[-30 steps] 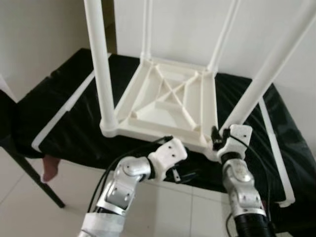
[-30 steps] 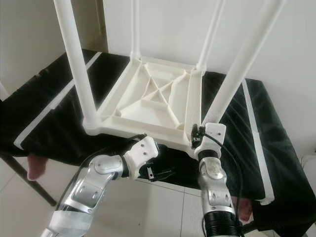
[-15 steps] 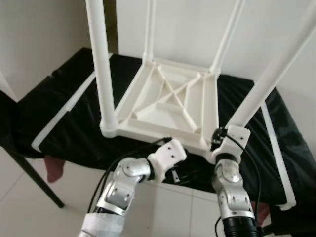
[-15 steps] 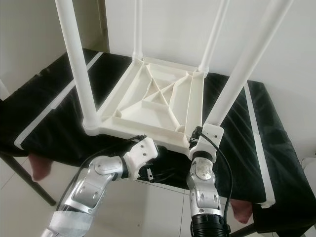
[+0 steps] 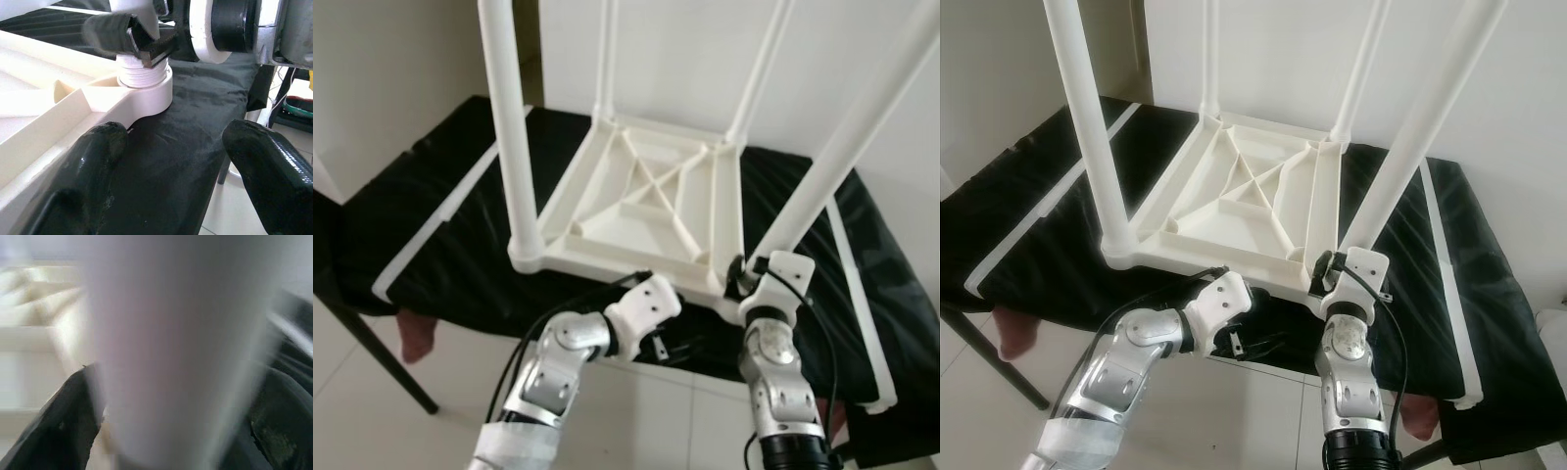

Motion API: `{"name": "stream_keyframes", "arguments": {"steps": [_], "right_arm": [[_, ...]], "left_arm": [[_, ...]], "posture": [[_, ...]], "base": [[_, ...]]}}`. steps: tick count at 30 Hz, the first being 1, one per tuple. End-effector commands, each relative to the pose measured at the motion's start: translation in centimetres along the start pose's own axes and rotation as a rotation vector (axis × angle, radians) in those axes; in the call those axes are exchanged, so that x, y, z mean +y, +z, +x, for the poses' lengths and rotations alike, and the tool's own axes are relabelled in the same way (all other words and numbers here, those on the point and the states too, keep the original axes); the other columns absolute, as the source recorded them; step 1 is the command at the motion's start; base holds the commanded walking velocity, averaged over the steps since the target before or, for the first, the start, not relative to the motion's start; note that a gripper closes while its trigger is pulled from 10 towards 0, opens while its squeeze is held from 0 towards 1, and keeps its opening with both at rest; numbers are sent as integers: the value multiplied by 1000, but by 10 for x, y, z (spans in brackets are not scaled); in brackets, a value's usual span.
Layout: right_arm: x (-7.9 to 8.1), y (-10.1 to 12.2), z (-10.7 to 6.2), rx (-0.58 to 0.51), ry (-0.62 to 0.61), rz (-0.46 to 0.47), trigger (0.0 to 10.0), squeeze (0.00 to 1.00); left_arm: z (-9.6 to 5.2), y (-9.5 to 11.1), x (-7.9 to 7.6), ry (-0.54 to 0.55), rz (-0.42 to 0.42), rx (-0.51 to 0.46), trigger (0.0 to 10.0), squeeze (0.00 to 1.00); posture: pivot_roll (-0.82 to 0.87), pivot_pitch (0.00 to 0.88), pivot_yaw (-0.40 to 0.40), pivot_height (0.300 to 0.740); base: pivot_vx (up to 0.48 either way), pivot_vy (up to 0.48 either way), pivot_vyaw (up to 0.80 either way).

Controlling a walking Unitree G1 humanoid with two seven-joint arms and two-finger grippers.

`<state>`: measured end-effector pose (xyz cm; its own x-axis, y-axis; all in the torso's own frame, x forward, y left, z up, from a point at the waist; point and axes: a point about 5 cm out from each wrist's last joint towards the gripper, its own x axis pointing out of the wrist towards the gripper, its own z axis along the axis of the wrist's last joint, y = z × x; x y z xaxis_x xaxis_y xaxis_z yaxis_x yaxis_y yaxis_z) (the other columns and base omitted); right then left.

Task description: Building children table

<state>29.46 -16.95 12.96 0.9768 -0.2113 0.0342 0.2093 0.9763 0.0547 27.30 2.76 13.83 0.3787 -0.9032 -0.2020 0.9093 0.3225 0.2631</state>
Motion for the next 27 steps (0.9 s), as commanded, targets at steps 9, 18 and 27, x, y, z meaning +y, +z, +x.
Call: {"name": "stream_keyframes", "arguments": {"steps": [9, 18, 27], "right_arm": [[-21, -3, 6, 40, 305, -72, 10000, 0], [-36, 5, 14, 43, 573, -193, 10000, 0], [-41, 2, 16, 82, 650, -228, 4078, 0]], "left_arm": [[-1, -1, 7, 175, 2, 1, 10000, 0], [0, -1, 6, 181, -11, -5, 10000, 0], [0, 0, 5, 175, -9, -13, 10000, 0]], "posture": [[41, 0, -89, 740], [38, 0, -95, 740], [37, 7, -101, 740]], "base": [[0, 0, 0], [0, 0, 0], [0, 0, 0]]}}
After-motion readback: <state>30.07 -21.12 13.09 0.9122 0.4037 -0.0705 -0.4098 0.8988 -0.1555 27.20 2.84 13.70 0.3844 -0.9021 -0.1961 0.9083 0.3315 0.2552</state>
